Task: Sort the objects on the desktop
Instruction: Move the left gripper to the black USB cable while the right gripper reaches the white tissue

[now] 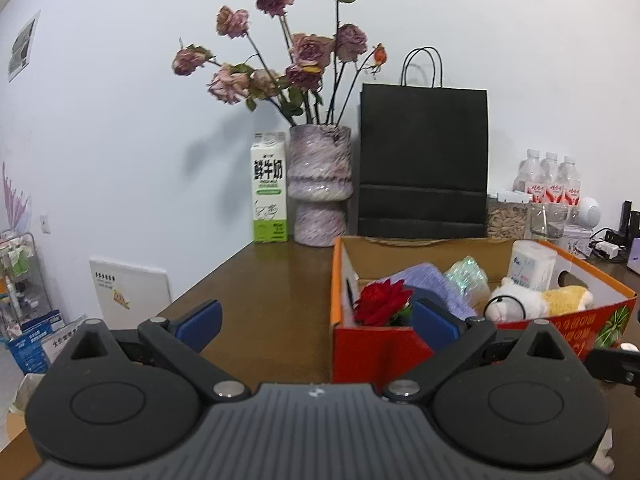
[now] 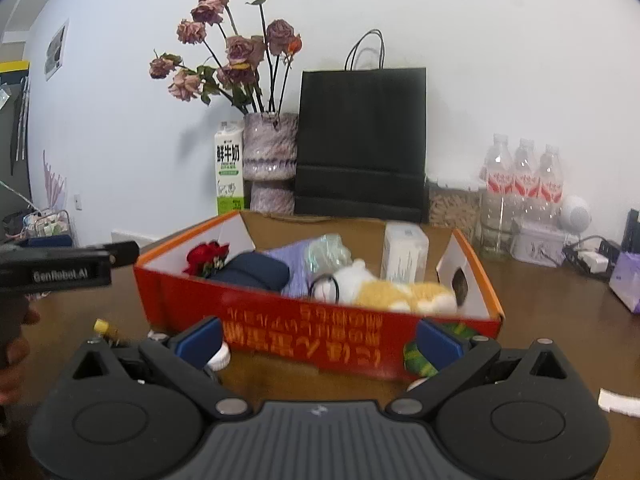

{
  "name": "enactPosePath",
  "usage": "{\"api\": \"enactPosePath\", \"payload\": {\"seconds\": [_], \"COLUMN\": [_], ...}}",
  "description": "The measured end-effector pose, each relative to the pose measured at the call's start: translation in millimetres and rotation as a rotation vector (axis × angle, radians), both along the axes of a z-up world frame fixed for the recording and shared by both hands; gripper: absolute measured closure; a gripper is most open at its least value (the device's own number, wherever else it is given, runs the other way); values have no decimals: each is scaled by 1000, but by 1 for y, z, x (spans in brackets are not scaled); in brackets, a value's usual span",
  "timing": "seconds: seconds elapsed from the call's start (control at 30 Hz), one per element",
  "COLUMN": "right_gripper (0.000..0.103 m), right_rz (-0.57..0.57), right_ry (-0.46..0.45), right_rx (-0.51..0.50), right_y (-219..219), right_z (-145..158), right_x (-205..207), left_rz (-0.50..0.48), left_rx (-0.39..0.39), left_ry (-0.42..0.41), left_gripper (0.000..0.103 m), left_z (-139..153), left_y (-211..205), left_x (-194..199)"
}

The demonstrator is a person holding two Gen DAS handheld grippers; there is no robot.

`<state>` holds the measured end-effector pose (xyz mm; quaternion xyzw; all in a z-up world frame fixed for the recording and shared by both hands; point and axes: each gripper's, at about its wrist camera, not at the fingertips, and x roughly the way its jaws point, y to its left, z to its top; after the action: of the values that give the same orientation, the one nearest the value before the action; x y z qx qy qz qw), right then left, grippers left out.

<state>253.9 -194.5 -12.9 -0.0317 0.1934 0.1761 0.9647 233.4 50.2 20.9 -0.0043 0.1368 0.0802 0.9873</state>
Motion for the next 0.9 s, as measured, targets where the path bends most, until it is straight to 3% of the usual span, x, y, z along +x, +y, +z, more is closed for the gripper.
{"api": "enactPosePath", "payload": {"seconds": [0.43, 0.9], "right_gripper": [0, 0], "right_rz": [3, 33], "right_ry": [26, 175], "right_rx": [-47, -76], "right_y": [-4, 6], "right_z": [-16, -31], "right_x": [-37, -35], "left_rz": [15, -99], "left_rx": [27, 51], "left_ry": [54, 235], "left_gripper": [0, 0], "left_z": [-12, -32], "left_y": [13, 12], "left_x": [-31, -39]}}
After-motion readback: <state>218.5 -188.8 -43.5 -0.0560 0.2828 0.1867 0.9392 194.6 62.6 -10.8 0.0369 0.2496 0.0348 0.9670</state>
